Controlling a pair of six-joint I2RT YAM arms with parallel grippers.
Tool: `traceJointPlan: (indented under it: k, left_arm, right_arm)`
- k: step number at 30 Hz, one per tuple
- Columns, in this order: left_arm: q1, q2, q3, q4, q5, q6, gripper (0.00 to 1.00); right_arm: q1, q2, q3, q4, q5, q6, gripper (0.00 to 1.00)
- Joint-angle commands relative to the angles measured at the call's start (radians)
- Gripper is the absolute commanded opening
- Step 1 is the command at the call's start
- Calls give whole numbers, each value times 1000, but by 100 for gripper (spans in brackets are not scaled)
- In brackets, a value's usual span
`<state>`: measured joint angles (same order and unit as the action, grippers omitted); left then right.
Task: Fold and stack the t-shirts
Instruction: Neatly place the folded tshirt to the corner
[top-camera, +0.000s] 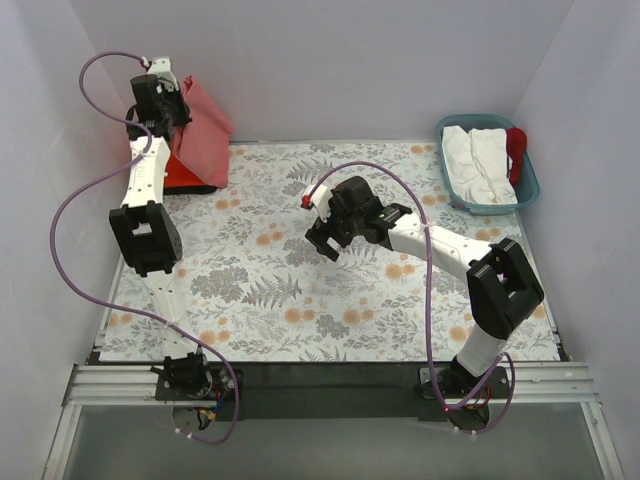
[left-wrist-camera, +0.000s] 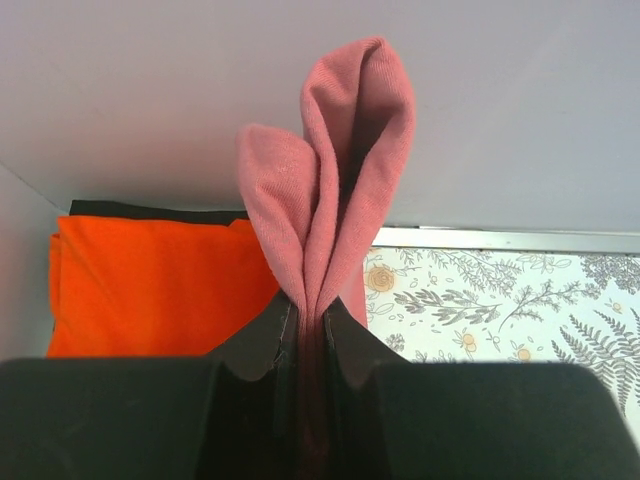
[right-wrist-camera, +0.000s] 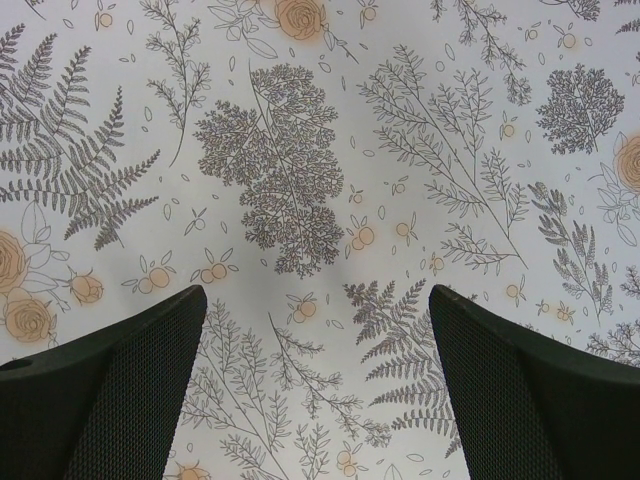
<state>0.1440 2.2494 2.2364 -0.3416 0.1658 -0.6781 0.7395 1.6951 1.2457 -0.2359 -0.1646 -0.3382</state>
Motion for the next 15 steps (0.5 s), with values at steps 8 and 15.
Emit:
traceJointPlan:
  k: [8,15]
  left_arm:
    - [34,-68,103,-16,12,31,0]
    - [51,-37,95,-22,17,54,0]
  right_arm:
    - [0,12,31,9,-19,19,98]
    - [4,26,38,6,-24,19,98]
